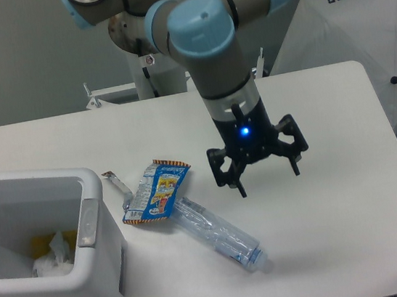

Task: Place the trash in the trash can
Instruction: 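Lower the open gripper toward the clear plastic water bottle, then close the gripper around the bottle's cap end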

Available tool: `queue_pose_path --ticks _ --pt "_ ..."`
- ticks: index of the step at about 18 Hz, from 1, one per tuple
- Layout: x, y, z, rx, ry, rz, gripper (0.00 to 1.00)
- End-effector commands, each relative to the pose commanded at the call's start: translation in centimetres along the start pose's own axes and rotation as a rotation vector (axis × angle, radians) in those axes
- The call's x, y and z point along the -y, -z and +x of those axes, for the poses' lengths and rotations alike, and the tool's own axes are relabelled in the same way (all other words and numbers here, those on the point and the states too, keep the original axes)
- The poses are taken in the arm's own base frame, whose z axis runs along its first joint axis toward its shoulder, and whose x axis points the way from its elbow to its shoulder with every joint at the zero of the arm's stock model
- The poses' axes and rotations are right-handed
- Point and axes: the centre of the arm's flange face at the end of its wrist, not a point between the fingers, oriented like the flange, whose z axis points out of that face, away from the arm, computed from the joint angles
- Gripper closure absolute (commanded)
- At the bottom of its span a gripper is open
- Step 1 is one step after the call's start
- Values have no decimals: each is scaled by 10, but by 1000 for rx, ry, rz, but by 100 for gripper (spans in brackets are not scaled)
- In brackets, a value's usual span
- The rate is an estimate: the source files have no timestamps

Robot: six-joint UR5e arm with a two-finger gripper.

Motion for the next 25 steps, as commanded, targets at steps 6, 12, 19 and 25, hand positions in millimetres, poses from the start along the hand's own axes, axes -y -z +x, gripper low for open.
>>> queue_pose_path --ticks 6,12,19,25 --pt "1 -68 15 -26 265 -77 0" --pt "2 -129 26 -45 370 -120 0" --pt "8 -173 47 -67 433 -161 0" --pt "-2 -202 74 -45 430 -190 0"
